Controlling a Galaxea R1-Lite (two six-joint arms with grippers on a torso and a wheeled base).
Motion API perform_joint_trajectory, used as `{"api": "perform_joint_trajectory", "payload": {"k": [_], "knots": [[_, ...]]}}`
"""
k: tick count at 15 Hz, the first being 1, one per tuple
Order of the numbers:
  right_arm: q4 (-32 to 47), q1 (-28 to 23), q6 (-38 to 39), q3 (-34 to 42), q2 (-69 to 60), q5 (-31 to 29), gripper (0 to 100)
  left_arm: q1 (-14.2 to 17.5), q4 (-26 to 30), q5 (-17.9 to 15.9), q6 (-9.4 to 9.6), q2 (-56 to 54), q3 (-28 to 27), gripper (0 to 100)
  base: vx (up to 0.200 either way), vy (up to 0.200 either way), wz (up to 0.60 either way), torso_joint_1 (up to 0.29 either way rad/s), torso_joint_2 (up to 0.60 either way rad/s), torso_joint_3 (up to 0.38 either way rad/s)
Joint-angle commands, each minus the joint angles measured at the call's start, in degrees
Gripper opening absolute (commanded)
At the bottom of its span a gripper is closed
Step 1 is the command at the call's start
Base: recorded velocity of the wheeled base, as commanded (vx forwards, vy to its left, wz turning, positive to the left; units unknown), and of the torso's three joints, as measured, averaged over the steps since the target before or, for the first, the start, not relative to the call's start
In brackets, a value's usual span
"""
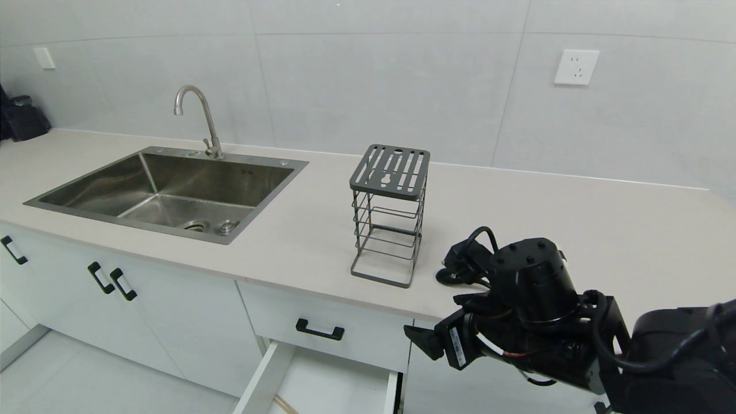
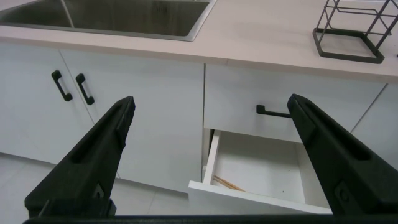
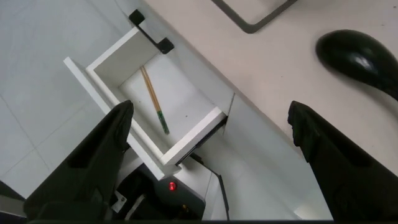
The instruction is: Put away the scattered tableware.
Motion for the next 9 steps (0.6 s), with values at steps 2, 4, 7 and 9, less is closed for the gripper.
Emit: {"api": "perform_joint_trajectory", "payload": {"k": [2,4,7,9], "knots": [[-0.13,-0.54,0.1,-0.02,-0.17,-1.09,100,0.0,-0.01,0.01,0.0,0.07,0.0,100,0.0,0.0,0.0,0.0,0.0,0.0],[-0.49,-0.54,0.1,-0.02,-0.17,-1.18,100,0.0,-0.01,0.01,0.0,0.07,0.0,100,0.0,0.0,0.0,0.0,0.0,0.0],[-0.49,-0.81,0.19,0.06,-1.05,-1.88,100,0.0,-0.01,0.01,0.0,0.07,0.0,100,0.0,0.0,0.0,0.0,0.0,0.0],[-0.49,-2.12,0.1,0.06,-1.49,-1.97,100,0.0,-0.01,0.01,0.0,0.07,0.0,100,0.0,0.0,0.0,0.0,0.0,0.0]]}}
